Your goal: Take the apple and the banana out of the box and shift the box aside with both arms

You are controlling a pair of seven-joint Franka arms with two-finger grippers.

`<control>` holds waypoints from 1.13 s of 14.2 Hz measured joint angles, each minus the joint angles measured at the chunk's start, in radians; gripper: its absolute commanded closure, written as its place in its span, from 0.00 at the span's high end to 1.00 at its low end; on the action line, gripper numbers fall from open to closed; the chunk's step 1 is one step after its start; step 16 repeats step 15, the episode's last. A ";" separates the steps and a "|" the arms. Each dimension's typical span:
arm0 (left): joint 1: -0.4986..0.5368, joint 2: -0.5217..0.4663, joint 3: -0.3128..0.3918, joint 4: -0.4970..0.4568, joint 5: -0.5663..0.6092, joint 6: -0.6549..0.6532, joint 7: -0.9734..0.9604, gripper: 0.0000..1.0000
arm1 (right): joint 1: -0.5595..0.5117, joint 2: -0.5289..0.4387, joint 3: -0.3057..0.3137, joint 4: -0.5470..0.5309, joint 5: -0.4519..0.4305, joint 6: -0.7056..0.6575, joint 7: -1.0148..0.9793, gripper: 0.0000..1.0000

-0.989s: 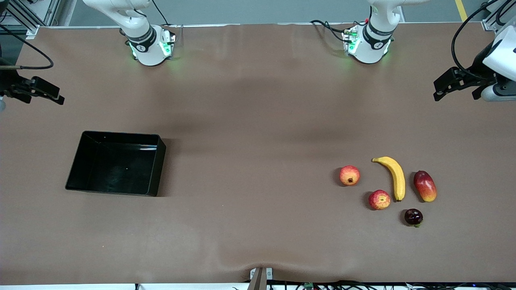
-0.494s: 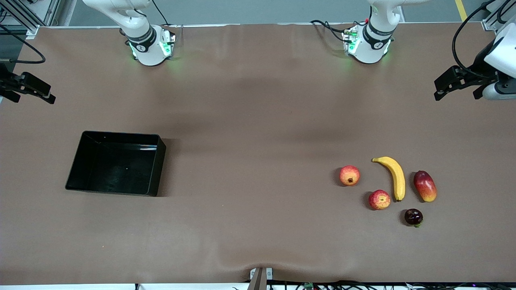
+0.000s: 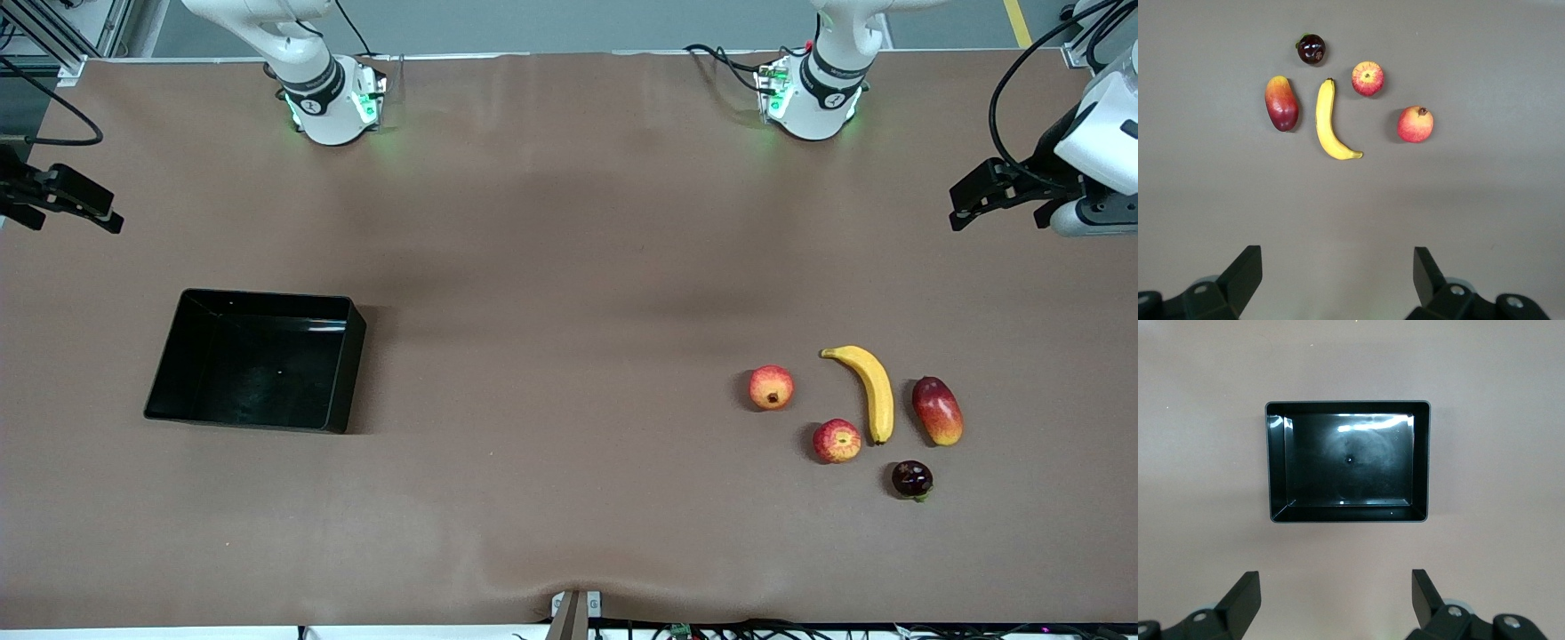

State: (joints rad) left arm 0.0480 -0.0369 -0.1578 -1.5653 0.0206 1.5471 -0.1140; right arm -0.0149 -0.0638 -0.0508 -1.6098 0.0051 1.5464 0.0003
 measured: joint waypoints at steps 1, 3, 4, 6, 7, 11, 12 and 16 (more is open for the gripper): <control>0.000 0.000 0.000 0.001 0.000 0.000 0.000 1.00 | 0.000 0.000 0.000 0.000 0.000 0.001 0.001 1.00; 0.000 0.000 0.000 0.002 0.000 -0.001 0.000 1.00 | 0.000 0.000 0.000 0.000 0.000 0.003 0.001 1.00; 0.000 0.000 0.000 0.002 0.000 -0.002 0.000 1.00 | 0.000 0.000 0.000 0.000 0.000 0.003 0.002 1.00; 0.000 0.000 0.000 0.002 0.000 -0.004 0.000 1.00 | 0.000 0.000 0.000 0.000 0.000 0.004 0.002 1.00; 0.000 0.000 0.000 0.002 0.000 -0.005 0.000 1.00 | 0.000 0.001 0.000 0.000 0.000 0.004 0.002 1.00; 0.001 0.000 0.000 0.003 0.000 -0.010 0.000 1.00 | 0.000 0.001 -0.003 0.004 0.000 0.009 0.008 1.00; 0.001 0.000 0.000 0.003 0.000 -0.010 0.000 1.00 | 0.000 0.001 -0.003 0.004 0.000 0.009 0.008 1.00; 0.001 0.000 0.000 0.004 0.000 -0.011 0.000 1.00 | 0.000 0.001 -0.006 0.006 0.000 0.010 0.009 1.00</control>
